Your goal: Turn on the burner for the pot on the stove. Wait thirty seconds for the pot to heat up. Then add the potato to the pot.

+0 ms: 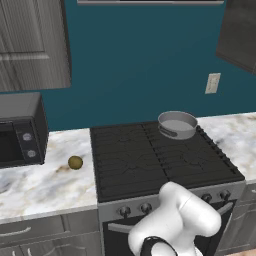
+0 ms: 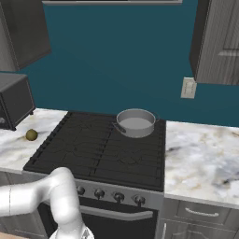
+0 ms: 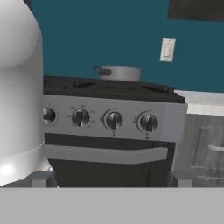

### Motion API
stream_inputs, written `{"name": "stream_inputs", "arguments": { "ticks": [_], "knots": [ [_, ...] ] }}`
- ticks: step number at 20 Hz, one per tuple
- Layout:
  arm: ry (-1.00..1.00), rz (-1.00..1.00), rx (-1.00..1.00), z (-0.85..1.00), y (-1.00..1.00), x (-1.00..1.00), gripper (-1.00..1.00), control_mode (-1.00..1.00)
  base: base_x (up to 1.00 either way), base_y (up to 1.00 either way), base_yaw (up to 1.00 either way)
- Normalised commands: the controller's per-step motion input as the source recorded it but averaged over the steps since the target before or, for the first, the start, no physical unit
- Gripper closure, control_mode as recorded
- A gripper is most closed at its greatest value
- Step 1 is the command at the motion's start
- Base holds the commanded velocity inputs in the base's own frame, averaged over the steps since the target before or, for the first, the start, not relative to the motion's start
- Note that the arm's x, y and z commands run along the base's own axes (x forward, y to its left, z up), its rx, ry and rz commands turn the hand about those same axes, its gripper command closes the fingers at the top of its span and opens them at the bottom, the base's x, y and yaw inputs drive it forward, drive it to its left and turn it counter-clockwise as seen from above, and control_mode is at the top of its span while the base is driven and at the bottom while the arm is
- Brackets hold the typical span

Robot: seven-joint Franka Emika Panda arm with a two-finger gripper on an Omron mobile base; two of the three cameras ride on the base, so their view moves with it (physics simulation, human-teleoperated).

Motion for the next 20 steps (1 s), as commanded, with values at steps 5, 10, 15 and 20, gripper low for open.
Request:
{"name": "stream_inputs", "arguments": {
  "ticks": [5, 10, 15, 20],
  "knots": [
    [0.0, 0.0, 0.0, -0.02, 0.0, 0.12, -1.0, -1.0, 0.0, 0.0, 0.0],
    [-0.09, 0.0, 0.0, -0.06, 0.0, 0.07, -1.0, -1.0, 0.0, 0.0, 0.0],
    [-0.24, 0.0, 0.0, -0.04, 0.0, 0.08, -1.0, -1.0, 0.0, 0.0, 0.0],
    [-0.21, 0.0, 0.0, 0.0, 0.0, 0.2, -1.0, -1.0, 0.0, 0.0, 0.0]
  ]
}}
